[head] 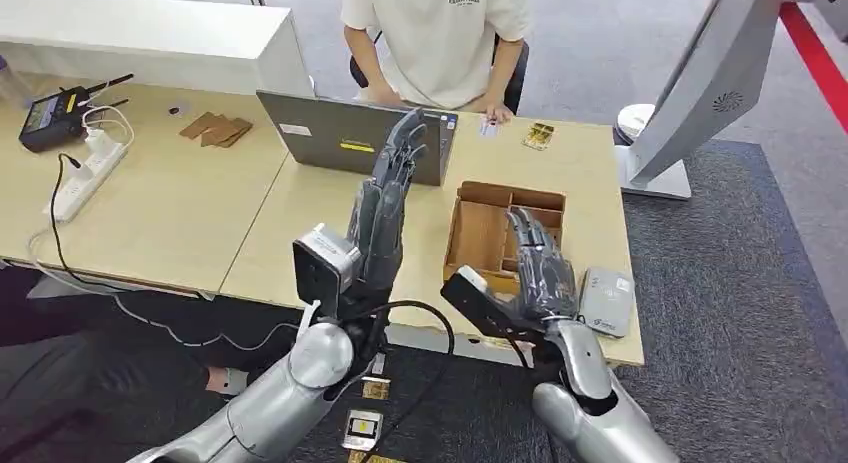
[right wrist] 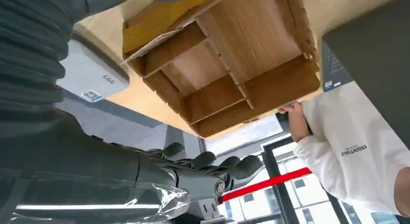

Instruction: Pass the card to the sensor for recognition and then transmit it.

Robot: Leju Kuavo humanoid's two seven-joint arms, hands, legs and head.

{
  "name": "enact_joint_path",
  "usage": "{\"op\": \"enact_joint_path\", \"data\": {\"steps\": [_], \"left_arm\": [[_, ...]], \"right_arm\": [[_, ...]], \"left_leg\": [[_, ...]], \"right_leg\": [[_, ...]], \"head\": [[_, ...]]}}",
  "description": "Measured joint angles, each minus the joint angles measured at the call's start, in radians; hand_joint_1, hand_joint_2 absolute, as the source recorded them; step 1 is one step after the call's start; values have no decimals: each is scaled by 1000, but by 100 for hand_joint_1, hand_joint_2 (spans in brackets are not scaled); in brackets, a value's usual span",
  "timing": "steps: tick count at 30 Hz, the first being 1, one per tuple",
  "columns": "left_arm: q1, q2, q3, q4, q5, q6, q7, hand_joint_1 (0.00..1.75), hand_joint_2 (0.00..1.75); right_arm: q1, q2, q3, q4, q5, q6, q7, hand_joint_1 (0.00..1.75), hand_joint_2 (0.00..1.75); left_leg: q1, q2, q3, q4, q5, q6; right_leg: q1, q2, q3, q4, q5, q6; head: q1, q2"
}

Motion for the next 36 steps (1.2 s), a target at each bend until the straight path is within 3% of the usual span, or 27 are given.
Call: {"op": "enact_joint_path", "data": {"steps": [5, 24, 36], "left_arm": [[0, 0, -1, 0, 1, 0, -1, 0, 0], [-2, 0, -5, 1, 16, -3, -15, 0, 0], [-14, -8, -11, 2, 35, -3, -31, 0, 0]], "right_arm": [[-3, 5, 2, 32, 67, -6, 11, 0, 175], [-13, 16, 1, 148, 44, -5, 32, 0, 175], [-57, 30, -1, 283, 38, -75, 17, 0, 175]], "left_leg": [[0, 0, 0, 0, 0, 0], [0, 0, 0, 0, 0, 0], [0, 0, 0, 0, 0, 0]], "right_leg": [[0, 0, 0, 0, 0, 0], [0, 0, 0, 0, 0, 0], [0, 0, 0, 0, 0, 0]], "head": [[0, 0], [0, 0], [0, 0]]}}
